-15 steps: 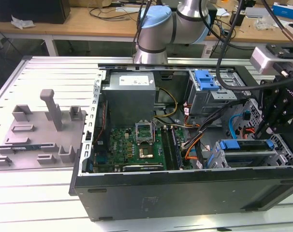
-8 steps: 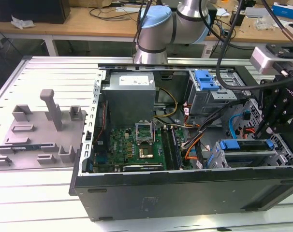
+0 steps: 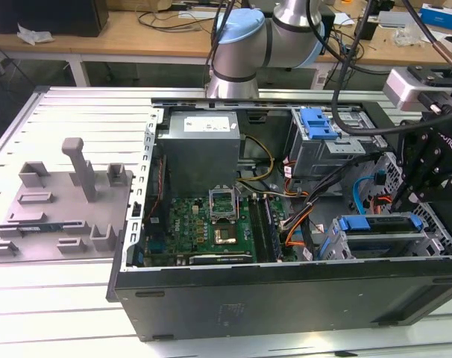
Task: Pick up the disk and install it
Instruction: 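Insert the first disk wire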
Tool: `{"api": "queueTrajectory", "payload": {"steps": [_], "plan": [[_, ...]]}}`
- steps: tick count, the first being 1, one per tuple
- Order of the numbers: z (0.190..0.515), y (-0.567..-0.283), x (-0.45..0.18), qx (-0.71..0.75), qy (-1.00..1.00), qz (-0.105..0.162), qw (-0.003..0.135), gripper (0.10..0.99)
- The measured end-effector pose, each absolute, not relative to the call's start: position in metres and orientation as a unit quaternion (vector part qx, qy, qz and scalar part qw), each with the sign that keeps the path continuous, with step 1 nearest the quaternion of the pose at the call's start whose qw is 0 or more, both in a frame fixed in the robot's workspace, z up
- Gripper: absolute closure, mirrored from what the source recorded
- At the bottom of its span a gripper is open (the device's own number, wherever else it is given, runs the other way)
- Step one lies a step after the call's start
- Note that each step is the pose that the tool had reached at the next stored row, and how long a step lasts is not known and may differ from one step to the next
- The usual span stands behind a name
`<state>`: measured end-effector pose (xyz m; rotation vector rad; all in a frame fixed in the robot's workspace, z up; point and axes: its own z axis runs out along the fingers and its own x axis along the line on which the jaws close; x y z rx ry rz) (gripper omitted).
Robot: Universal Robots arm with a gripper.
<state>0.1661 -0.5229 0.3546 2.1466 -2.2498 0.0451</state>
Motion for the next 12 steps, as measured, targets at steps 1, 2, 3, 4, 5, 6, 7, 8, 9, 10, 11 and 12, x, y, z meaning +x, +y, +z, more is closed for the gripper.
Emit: {"api": "queueTrajectory", "payload": {"steps": [1, 2, 3, 4, 5, 6, 7, 8, 9, 10, 11, 12], "plan": [[0.3546, -0.5237, 0.1661, 0.689, -0.724, 0.015, 0.016, 0.918], [0.3546, -0.5249, 0.1662, 0.688, -0.726, 0.015, 0.016, 0.918], [0.3546, -0.525, 0.1662, 0.687, -0.726, 0.015, 0.016, 0.918], [0.3546, -0.525, 0.1662, 0.687, -0.726, 0.015, 0.016, 0.918], [0.3546, -0.525, 0.1662, 0.687, -0.726, 0.015, 0.016, 0.918], [0.3546, -0.525, 0.1663, 0.687, -0.726, 0.015, 0.016, 0.918], [0.3546, -0.5251, 0.1663, 0.687, -0.726, 0.015, 0.016, 0.918], [0.3546, -0.5251, 0.1663, 0.687, -0.726, 0.015, 0.016, 0.918], [0.3546, -0.5253, 0.1663, 0.687, -0.726, 0.013, 0.014, 0.918], [0.3546, -0.5264, 0.1663, 0.687, -0.726, 0.01, 0.012, 0.918], [0.3546, -0.5288, 0.1663, 0.687, -0.727, 0.006, 0.008, 0.918], [0.3546, -0.5302, 0.1663, 0.687, -0.727, 0.004, 0.006, 0.918]]}}
